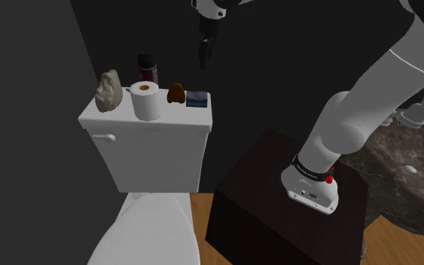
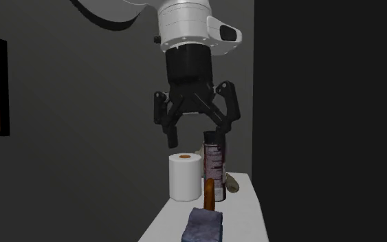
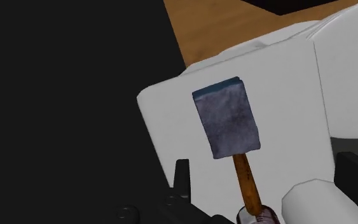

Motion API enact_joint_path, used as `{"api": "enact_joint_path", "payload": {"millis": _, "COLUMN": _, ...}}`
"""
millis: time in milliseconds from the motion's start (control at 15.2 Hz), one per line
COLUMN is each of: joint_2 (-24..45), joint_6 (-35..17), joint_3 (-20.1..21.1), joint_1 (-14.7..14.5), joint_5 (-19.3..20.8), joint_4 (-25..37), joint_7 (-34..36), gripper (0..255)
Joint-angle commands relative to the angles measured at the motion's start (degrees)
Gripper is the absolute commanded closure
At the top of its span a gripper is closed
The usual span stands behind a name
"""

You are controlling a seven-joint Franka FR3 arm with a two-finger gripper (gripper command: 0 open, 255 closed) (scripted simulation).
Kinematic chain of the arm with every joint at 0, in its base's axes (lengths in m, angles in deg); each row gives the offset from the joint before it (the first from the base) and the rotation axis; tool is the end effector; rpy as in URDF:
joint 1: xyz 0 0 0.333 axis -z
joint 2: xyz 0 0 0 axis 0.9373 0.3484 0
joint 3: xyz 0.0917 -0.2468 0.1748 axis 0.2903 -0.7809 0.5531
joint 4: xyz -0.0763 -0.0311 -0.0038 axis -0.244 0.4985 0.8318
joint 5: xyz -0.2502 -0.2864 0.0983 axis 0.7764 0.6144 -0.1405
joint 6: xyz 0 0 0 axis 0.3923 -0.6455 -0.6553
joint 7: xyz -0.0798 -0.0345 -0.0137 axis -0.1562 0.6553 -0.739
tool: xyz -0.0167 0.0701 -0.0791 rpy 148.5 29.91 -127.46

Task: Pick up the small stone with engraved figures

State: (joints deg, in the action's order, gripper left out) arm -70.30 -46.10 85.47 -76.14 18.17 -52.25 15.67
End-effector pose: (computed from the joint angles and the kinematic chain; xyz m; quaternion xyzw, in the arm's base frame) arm 0.4887 0.0406 0.5130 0.9759 0.2140 0.0367 0.0215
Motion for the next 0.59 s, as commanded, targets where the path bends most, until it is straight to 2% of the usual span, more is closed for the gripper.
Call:
{"api": "enact_joint_path", "payload": {"millis": 0, "joint_2": 4.5, "joint_6": -1.4, "joint_3": -0.1, "joint_1": -0.6, "joint_5": -0.9, "joint_4": 2.3, "joint_7": -2.4, "gripper": 0}}
{"api": "enact_joint_path", "payload": {"millis": 528, "joint_2": 20.9, "joint_6": -4.2, "joint_3": 0.9, "joint_1": -2.1, "joint_5": -4.4, "joint_4": 12.2, "joint_7": -11.2, "gripper": 0}}
